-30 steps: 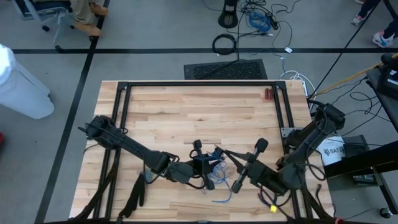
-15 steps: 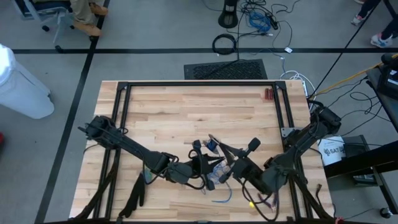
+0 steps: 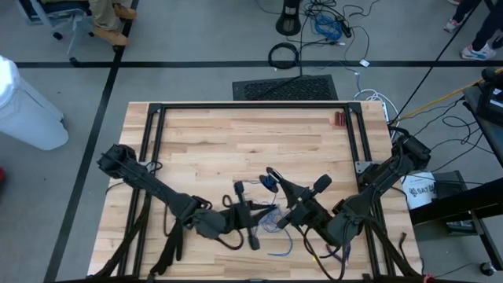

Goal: Coil cords
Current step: Coil the blue wire onto the black spool

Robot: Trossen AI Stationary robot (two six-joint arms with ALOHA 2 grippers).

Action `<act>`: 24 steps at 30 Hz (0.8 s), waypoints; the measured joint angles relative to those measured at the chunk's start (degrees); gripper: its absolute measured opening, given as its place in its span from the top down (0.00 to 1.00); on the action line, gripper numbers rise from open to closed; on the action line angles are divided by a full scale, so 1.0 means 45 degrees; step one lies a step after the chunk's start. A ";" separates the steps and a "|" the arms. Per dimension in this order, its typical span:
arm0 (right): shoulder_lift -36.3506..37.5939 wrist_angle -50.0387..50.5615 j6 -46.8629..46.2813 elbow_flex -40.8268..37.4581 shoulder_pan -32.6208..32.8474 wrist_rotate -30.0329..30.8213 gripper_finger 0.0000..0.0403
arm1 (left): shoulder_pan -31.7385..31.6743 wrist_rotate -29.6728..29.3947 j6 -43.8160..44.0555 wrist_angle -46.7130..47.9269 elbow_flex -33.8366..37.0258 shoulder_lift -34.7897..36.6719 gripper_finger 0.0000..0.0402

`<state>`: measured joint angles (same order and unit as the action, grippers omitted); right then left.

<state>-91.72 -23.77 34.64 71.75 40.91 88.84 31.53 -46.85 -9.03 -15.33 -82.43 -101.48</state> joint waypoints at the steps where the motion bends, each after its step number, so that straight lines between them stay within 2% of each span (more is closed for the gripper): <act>1: 0.0000 0.0086 -0.0101 0.0000 -0.0005 -0.0004 1.00 | 0.0079 -0.0068 -0.0116 0.0002 -0.0005 0.0093 1.00; 7: 0.0000 0.0387 -0.0156 0.0000 0.0008 -0.0044 1.00 | 0.0531 -0.0942 -0.0326 0.0636 0.0000 0.0580 1.00; 14: 0.0000 0.0650 -0.0220 0.0002 0.0191 -0.0159 1.00 | 0.1080 -0.3214 -0.1768 0.1254 0.0000 0.0905 1.00; 24: 0.0005 0.0655 -0.0864 0.0000 0.0795 -0.0820 1.00 | 0.1421 -0.4418 -0.3282 0.1288 -0.0003 0.0905 1.00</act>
<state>-91.70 -20.82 30.75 71.75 44.48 85.15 37.93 -66.73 -23.80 -9.53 -82.45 -97.41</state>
